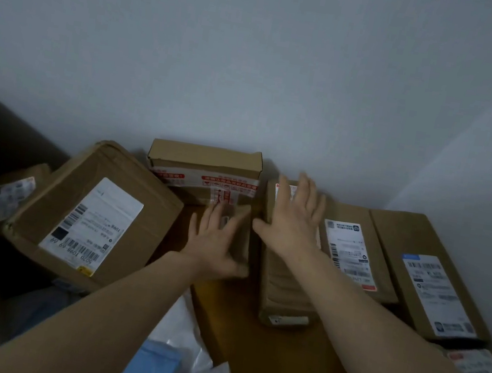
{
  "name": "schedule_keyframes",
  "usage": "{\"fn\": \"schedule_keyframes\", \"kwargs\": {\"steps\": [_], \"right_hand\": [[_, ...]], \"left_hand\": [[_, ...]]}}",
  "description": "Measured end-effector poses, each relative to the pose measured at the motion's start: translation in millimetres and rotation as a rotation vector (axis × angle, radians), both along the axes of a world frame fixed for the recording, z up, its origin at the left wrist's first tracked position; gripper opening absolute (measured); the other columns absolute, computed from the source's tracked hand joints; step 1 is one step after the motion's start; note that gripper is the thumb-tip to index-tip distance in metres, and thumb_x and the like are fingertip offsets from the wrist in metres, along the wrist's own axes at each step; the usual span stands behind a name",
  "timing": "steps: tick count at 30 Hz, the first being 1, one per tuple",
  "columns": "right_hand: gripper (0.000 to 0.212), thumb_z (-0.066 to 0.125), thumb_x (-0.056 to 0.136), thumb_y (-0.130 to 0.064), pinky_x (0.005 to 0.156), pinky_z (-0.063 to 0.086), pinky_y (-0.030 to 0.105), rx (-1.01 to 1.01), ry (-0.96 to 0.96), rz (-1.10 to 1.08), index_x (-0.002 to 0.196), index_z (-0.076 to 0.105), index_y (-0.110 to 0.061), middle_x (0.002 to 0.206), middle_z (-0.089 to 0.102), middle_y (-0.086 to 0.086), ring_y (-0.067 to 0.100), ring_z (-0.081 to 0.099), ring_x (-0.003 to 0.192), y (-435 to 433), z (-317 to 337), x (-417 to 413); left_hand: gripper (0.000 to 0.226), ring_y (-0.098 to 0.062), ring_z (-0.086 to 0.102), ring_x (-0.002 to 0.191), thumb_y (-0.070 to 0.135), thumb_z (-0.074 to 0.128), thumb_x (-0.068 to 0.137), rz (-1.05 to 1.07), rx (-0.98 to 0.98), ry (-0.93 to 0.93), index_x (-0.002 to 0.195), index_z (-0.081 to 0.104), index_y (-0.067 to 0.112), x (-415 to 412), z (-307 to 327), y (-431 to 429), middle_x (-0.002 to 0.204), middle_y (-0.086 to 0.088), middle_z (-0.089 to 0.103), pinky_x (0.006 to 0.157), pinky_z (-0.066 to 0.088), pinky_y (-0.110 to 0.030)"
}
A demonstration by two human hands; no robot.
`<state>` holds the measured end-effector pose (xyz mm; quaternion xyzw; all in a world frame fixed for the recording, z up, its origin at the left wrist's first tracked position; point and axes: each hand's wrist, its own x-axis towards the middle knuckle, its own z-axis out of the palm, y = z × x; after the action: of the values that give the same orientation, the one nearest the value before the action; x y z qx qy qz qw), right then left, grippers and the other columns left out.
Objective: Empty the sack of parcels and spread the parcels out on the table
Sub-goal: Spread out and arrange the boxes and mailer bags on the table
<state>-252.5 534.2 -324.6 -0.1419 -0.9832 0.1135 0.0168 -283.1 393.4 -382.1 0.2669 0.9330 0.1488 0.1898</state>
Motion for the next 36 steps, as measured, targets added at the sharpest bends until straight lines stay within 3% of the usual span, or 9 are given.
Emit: {"fn": "schedule_keyframes", "kwargs": {"steps": [2,5,8,12,18,21,30,33,36], "right_hand": [[0.095,0.067,0.081,-0.032,0.117,-0.005,0.047,-0.012,0.092,0.119,0.150,0.003,-0.017,0.158,-0.009,0.013,0.031,-0.012,0.145,-6.5,12.2,-22.8],[0.096,0.069,0.082,-0.025,0.118,0.003,0.042,-0.003,0.034,0.263,0.150,0.003,-0.012,0.158,0.004,0.011,0.029,0.001,0.146,-15.4,21.9,-53.9],[0.095,0.071,0.081,-0.024,0.115,0.023,0.042,0.024,-0.030,0.283,0.149,0.007,-0.010,0.150,0.023,0.015,0.032,0.023,0.139,-22.6,20.4,-67.2],[0.081,0.070,0.082,-0.020,0.094,0.045,0.042,0.045,-0.069,0.232,0.146,0.020,-0.016,0.133,0.029,0.015,0.033,0.040,0.120,-17.0,19.5,-67.0],[0.066,0.075,0.075,-0.023,0.079,0.044,0.035,0.011,-0.102,0.166,0.126,0.037,-0.007,0.131,0.038,0.011,0.030,0.047,0.114,-14.2,22.5,-59.5],[0.068,0.077,0.069,-0.032,0.076,0.044,0.036,-0.037,-0.056,0.114,0.121,0.039,-0.010,0.120,0.050,0.008,0.027,0.049,0.110,-20.4,22.7,-48.7],[0.078,0.071,0.071,-0.053,0.064,0.039,0.033,0.037,-0.015,0.025,0.124,0.034,-0.010,0.118,0.048,0.008,0.027,0.056,0.104,-60.8,54.6,-15.3],[0.071,0.066,0.078,-0.051,0.062,0.039,0.033,0.028,-0.018,0.032,0.127,0.028,-0.017,0.116,0.047,0.011,0.029,0.057,0.096,-66.9,55.6,4.9],[0.077,0.052,0.089,-0.049,0.059,0.039,0.033,0.090,-0.133,0.062,0.146,0.002,-0.035,0.118,0.040,0.015,0.026,0.050,0.079,-68.2,49.1,25.5]], "left_hand": [[0.105,-0.028,-0.014,0.146,0.070,0.047,0.065,0.054,0.049,0.096,0.151,0.000,0.033,-4.8,7.3,-10.9,0.159,-0.005,-0.010,0.115,-0.009,-0.050],[0.112,-0.029,-0.016,0.146,0.079,0.054,0.067,0.150,0.008,0.027,0.152,-0.001,0.029,-3.8,13.4,-11.1,0.159,-0.004,-0.014,0.117,-0.003,-0.049],[0.122,-0.033,-0.024,0.143,0.073,0.063,0.068,0.308,-0.009,-0.173,0.151,-0.011,0.024,7.3,6.8,3.3,0.156,-0.009,-0.025,0.117,0.002,-0.051],[0.112,-0.037,-0.021,0.143,0.055,0.067,0.078,0.426,0.054,-0.291,0.147,-0.019,0.039,17.5,-4.5,23.3,0.153,-0.012,-0.031,0.114,0.016,-0.056],[0.097,-0.036,0.015,0.134,0.050,0.063,0.082,0.431,-0.091,-0.173,0.145,-0.011,0.048,23.5,-5.4,25.0,0.148,-0.015,-0.002,0.102,0.036,-0.049],[0.091,-0.035,0.019,0.131,0.053,0.058,0.083,0.429,-0.133,-0.100,0.146,-0.009,0.046,33.3,1.8,11.4,0.144,-0.016,0.004,0.101,0.035,-0.047],[0.089,-0.034,0.018,0.133,0.058,0.049,0.085,0.459,-0.185,0.053,0.149,-0.009,0.037,77.8,43.6,-39.2,0.145,-0.019,0.005,0.104,0.028,-0.045],[0.092,-0.036,0.017,0.133,0.057,0.050,0.085,0.496,-0.164,0.114,0.149,-0.010,0.031,86.6,59.2,-52.2,0.145,-0.020,0.004,0.105,0.027,-0.046],[0.094,-0.038,0.016,0.134,0.055,0.053,0.084,0.584,-0.122,0.156,0.149,-0.010,0.029,88.7,71.0,-68.8,0.144,-0.021,0.002,0.107,0.025,-0.049]]}}
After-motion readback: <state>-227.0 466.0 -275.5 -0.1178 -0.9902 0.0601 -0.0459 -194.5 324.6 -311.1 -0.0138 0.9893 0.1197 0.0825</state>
